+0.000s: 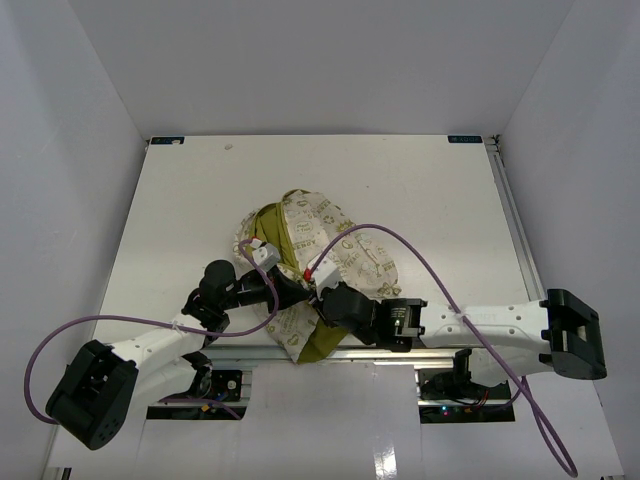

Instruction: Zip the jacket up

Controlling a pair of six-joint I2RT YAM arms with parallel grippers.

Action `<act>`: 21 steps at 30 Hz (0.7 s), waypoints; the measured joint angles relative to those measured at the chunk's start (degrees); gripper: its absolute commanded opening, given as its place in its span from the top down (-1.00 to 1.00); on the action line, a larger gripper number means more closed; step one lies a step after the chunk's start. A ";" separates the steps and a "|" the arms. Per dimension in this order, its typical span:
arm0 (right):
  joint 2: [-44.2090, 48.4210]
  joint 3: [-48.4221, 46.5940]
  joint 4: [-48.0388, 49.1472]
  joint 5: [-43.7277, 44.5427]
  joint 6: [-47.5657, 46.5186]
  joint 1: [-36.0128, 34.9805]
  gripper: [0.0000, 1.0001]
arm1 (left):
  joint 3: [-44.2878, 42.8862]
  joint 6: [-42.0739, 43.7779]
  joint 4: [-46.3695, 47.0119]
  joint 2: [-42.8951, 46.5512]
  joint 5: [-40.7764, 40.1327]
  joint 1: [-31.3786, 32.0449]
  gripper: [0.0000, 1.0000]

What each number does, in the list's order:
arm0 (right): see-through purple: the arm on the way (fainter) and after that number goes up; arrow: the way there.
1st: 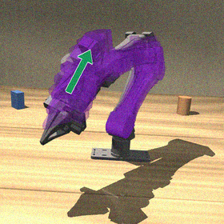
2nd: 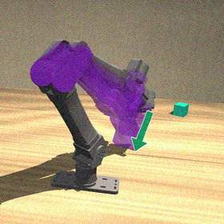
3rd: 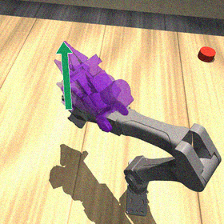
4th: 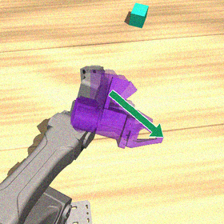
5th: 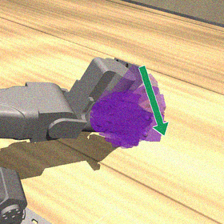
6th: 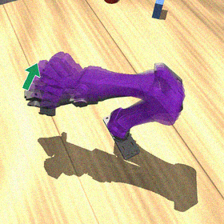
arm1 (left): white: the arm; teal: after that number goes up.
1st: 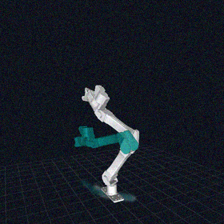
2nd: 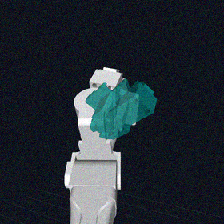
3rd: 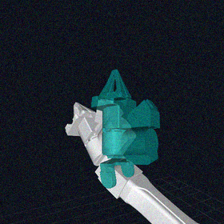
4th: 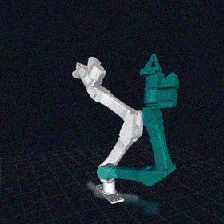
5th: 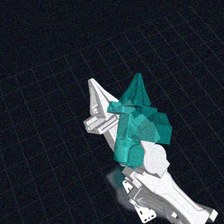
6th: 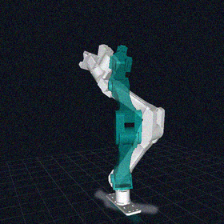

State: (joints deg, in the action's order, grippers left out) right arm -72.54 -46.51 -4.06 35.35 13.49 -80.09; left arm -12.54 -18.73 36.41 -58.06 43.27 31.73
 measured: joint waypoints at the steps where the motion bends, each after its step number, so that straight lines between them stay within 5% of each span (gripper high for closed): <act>1: 0.05 0.06 -0.06 1.49 -1.01 -1.01 0.19 | -0.01 -0.01 0.01 0.00 0.06 0.01 1.00; 10: 4.33 6.71 5.67 12.18 -17.42 -4.20 0.11 | -0.06 -0.01 -0.01 0.09 0.08 -0.01 1.00; 21: 15.08 25.92 30.88 9.28 -47.46 -5.54 0.08 | -1.07 -0.27 -0.05 -2.36 0.69 -0.01 1.00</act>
State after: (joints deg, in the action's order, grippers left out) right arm -57.45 -20.58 26.83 44.63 -33.98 -85.63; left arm -13.61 -19.00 36.36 -60.43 43.96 31.73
